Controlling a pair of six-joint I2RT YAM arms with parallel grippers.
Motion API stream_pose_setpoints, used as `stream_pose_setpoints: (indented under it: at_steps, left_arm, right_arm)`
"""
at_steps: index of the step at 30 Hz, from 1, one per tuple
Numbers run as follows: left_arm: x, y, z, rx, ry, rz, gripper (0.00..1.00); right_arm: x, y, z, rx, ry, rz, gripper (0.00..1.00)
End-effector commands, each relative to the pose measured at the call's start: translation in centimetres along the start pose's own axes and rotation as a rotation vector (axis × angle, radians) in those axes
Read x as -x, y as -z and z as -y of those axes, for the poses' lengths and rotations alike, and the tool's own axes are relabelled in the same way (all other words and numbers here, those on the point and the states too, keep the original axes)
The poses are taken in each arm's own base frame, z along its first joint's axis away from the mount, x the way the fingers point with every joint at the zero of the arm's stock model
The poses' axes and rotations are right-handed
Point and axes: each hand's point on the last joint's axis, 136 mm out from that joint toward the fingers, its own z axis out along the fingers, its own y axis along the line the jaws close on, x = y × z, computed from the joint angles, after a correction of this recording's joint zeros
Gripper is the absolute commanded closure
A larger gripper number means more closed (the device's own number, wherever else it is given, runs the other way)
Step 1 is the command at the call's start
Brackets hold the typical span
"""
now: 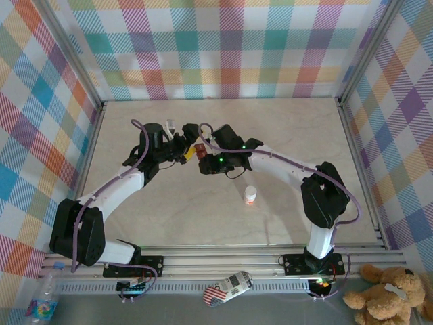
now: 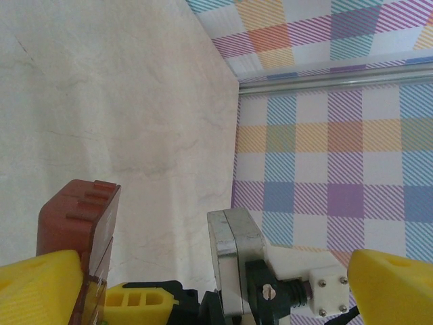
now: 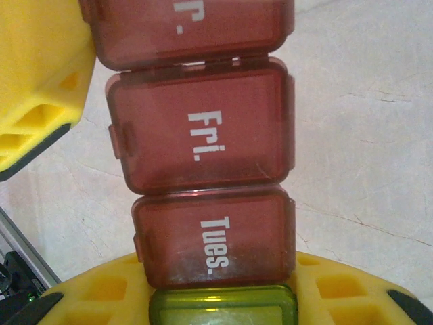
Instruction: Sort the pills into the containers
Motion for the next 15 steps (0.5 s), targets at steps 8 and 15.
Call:
stream_pose_setpoints:
  at_steps: [8,15]
  left_arm:
    - [-0.2,0.4,5.5,-0.132,-0.028,0.005,0.0]
    - [0.5,1.6,5.9,-0.124,-0.033,0.07,0.0]
  right_arm:
    - [-0.8,-1.0,-0.2,0.013,-0.001,-0.023,0.78]
    - [-1.1,-0.9,0.1,0.001,0.001,-0.021,0.77]
